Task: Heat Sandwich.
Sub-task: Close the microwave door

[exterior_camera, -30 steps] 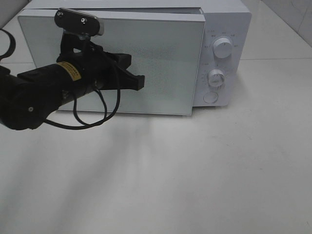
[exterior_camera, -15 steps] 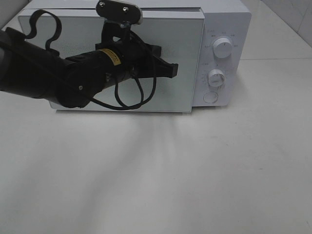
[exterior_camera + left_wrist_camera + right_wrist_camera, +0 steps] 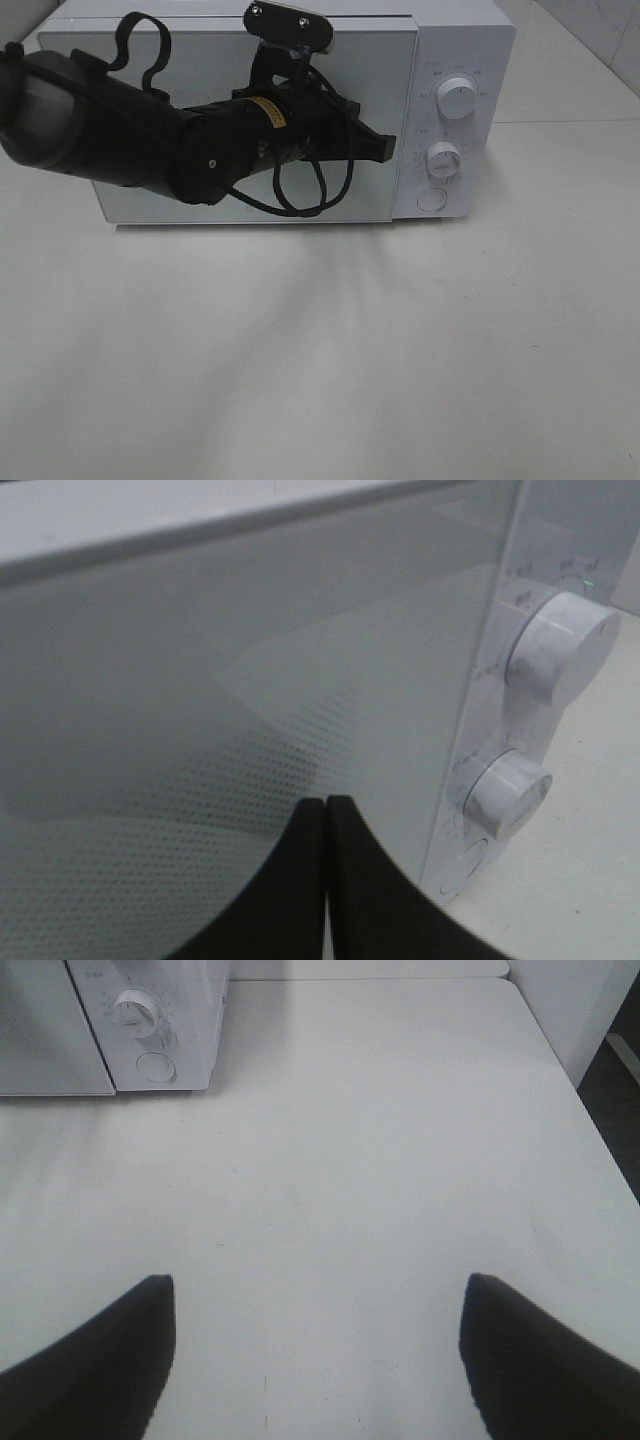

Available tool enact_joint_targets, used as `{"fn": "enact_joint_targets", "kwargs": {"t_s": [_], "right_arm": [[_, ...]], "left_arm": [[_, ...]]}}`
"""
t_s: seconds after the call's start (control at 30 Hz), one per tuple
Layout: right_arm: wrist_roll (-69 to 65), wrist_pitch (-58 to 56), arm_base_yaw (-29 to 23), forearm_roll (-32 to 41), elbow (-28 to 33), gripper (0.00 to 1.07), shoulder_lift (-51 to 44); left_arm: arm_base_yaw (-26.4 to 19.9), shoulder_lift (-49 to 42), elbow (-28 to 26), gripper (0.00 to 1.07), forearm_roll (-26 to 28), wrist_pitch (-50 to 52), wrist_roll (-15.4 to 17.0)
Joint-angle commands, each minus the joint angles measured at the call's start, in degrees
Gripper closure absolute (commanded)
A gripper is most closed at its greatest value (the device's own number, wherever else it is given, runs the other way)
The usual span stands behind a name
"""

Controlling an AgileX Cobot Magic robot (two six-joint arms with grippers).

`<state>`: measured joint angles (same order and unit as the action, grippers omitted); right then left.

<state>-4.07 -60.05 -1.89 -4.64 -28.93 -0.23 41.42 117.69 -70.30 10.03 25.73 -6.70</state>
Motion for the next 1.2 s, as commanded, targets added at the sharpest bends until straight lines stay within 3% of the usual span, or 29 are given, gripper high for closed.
{"fn": "enact_joint_targets", "kwargs": {"t_s": [0.03, 0.3, 1.2], "right_arm": [[0.9, 0.5, 0.4, 0.0, 0.1, 0.31, -1.4], [0.9, 0.5, 0.4, 0.0, 0.1, 0.31, -1.4], [0.9, 0.5, 0.4, 0.0, 0.1, 0.31, -1.4]], "left_arm": [[-1.4, 1.5, -4.1, 1.06, 5.3, 2.7, -0.7], [-1.4, 3.0, -7.2, 1.06, 6.0, 2.4, -1.4], [-1.3, 2.5, -7.2, 1.06, 5.6, 2.3, -1.7]]}}
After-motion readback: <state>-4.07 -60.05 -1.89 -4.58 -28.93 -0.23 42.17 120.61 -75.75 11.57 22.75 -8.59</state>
